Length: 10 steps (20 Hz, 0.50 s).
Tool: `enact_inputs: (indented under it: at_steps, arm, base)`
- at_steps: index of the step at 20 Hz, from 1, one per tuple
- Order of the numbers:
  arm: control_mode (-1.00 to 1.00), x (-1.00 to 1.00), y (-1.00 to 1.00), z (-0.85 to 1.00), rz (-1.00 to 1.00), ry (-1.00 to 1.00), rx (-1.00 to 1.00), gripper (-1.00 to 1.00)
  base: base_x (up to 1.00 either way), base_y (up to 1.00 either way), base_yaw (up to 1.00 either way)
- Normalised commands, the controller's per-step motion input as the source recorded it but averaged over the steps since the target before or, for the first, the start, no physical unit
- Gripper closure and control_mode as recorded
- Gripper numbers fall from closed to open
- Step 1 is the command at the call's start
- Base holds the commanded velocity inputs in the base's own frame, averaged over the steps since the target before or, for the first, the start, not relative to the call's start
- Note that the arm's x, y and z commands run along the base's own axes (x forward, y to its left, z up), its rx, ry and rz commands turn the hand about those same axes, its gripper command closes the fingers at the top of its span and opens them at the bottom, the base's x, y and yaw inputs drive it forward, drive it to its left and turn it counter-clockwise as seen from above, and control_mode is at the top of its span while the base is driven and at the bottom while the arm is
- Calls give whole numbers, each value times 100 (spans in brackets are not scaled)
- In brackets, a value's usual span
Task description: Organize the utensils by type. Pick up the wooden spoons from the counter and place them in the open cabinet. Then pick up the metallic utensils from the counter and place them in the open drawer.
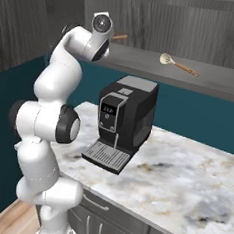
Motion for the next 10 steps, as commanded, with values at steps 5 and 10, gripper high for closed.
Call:
enact_inputs:
  at_steps: [5, 10]
  arm:
    - [-100, 8, 0, -27, 0, 7, -1, 100]
    - [-100, 14, 3, -29, 0, 2, -2, -100]
  base:
    - [0, 0, 0]
    - [0, 0, 0]
